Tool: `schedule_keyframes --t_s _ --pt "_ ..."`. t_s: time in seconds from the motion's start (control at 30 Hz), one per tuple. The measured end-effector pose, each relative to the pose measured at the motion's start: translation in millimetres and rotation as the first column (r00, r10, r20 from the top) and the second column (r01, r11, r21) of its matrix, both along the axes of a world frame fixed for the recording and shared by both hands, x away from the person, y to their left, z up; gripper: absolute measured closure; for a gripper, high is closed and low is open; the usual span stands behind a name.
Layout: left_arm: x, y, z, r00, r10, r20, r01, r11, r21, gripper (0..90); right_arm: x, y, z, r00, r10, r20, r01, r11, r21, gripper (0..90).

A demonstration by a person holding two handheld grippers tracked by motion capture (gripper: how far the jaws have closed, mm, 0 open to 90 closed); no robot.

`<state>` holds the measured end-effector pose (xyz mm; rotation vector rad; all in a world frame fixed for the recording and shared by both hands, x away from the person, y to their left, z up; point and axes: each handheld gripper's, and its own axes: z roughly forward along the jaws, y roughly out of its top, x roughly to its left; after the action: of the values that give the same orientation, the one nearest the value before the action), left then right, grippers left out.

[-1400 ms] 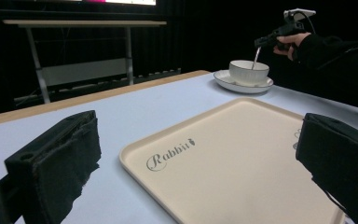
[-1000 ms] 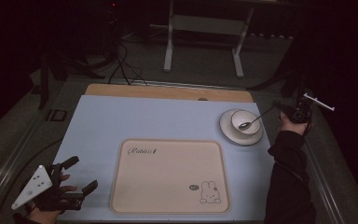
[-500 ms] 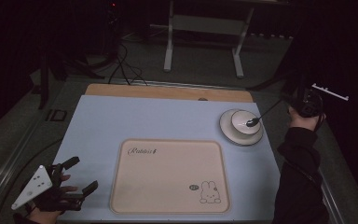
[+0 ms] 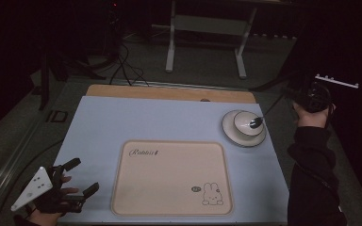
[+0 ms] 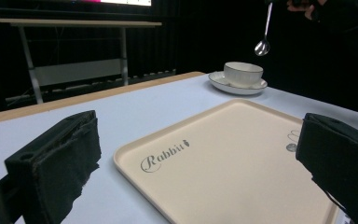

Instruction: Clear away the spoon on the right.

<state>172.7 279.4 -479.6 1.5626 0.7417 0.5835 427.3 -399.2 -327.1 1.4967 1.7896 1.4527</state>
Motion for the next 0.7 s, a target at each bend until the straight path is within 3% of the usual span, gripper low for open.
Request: schedule_keyframes --t_s 0.3,0.43,0.47,0.5,0.63,0.7 --pt "0.2 0.3 -0.2 1.0 0.001 0.0 -0.001 1.0 -0.001 0.0 -9.0 16.8 8.7 0.9949 0.101 0.002 -0.101 0.9942 -0.036 89.9" --pt "0.3 -0.2 -0.2 1.0 -0.002 -0.002 0.002 1.0 -0.001 0.0 -13.6 28.5 10.8 0.9861 0.166 -0.003 -0.166 0.9841 -0.062 89.9" --pt "0.1 -0.4 -0.1 1.0 -0.004 0.0 0.004 1.0 0.002 0.0 -16.5 34.6 11.7 0.9803 0.197 -0.003 -0.197 0.9782 -0.066 89.9" --pt "0.1 -0.4 -0.1 1.0 -0.004 0.0 0.004 1.0 0.002 0.0 -16.5 34.6 11.7 0.9803 0.197 -0.003 -0.197 0.9782 -0.066 89.9" --pt "0.2 -0.6 0.0 1.0 -0.006 0.0 0.006 1.0 0.002 0.0 -25.7 50.0 14.5 0.9638 0.267 0.006 -0.265 0.961 -0.078 89.8" --pt "0.4 -0.8 0.0 1.0 -0.008 0.0 0.008 1.0 0.002 0.0 -27.9 52.9 15.0 0.962 0.273 0.009 -0.271 0.9592 -0.08 89.8"
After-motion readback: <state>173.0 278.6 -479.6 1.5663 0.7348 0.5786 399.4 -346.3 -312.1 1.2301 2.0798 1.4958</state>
